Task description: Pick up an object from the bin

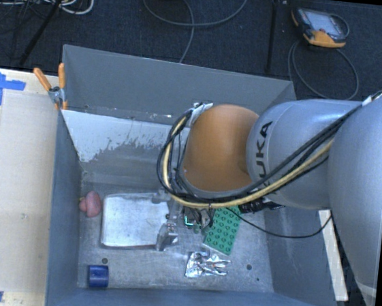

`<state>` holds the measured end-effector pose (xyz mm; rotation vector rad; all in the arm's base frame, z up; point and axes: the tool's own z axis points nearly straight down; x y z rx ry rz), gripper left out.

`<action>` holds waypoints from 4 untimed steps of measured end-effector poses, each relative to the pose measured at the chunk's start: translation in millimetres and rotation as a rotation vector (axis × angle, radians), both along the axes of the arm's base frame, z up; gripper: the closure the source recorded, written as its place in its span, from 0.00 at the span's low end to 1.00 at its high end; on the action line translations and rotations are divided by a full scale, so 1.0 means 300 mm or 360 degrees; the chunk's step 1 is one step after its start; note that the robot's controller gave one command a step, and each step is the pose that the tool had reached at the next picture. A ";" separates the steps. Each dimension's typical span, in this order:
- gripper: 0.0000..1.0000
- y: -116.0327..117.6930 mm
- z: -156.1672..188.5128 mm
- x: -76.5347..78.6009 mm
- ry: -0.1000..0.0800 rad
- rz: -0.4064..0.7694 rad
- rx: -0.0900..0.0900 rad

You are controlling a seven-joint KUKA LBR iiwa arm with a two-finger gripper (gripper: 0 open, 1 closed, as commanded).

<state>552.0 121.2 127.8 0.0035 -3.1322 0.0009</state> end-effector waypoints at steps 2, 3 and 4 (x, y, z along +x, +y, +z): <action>0.00 0.045 -0.079 -0.007 -0.0040 -0.0378 0.0011; 0.00 0.116 -0.083 -0.010 -0.0054 -0.0167 -0.0007; 1.00 0.123 -0.081 -0.015 -0.0041 -0.0164 -0.0004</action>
Offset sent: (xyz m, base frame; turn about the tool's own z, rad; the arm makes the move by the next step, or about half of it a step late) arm -0.0120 0.0071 -0.0487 0.1516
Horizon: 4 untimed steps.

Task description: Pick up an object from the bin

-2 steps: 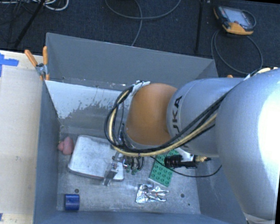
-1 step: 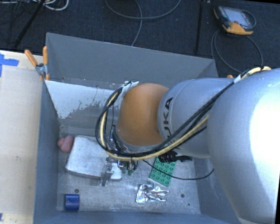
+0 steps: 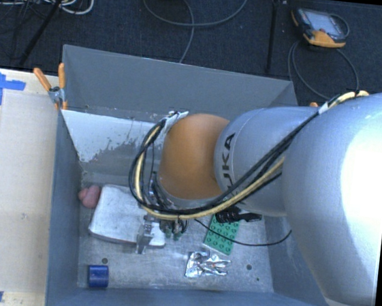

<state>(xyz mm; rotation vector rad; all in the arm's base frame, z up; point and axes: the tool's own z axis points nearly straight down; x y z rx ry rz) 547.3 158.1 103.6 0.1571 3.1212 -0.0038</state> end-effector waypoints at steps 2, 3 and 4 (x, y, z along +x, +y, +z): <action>1.00 0.223 0.057 -0.011 0.0036 -0.0058 0.0004; 1.00 0.139 0.405 -0.026 0.0015 -0.0007 0.0008; 1.00 -0.153 0.263 -0.137 0.0037 0.0028 -0.0003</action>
Offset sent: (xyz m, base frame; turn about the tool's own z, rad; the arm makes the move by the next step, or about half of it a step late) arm -0.0262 0.0043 0.1091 -0.1771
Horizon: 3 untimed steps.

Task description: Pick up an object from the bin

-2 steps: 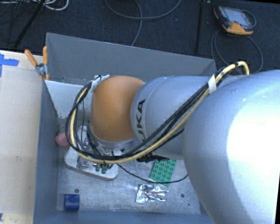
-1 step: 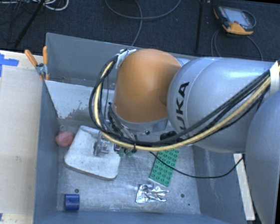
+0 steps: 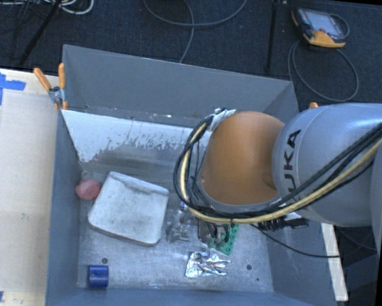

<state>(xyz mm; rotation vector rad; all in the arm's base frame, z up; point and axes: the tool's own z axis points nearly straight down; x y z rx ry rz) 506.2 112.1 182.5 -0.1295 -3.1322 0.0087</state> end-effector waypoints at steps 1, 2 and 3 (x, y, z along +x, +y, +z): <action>1.00 -0.098 -0.215 -0.075 0.0005 0.0136 0.0006; 0.00 -0.094 -0.204 -0.068 -0.0006 0.0133 0.0008; 1.00 -0.095 -0.204 -0.068 -0.0006 0.0130 0.0009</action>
Offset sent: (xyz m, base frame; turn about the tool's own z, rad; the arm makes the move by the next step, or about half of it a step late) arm -0.0201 -0.0278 -0.0603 -0.0867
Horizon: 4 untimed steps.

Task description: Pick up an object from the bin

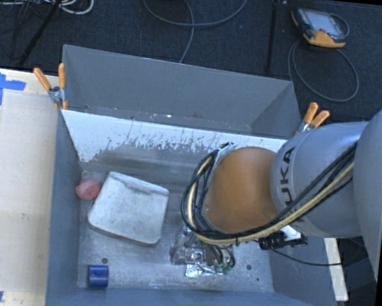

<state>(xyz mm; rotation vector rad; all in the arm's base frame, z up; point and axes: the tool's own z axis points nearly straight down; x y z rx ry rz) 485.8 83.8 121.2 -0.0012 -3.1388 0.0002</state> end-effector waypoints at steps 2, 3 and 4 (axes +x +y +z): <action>1.00 -0.170 0.114 0.031 0.0003 0.0867 0.0004; 0.00 -0.171 0.116 0.032 0.0001 0.0864 0.0004; 0.00 -0.263 -0.164 0.076 -0.0011 0.0683 0.0005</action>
Offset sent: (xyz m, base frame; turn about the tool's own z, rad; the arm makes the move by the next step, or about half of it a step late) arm -0.0113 -0.0497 0.1274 -0.2588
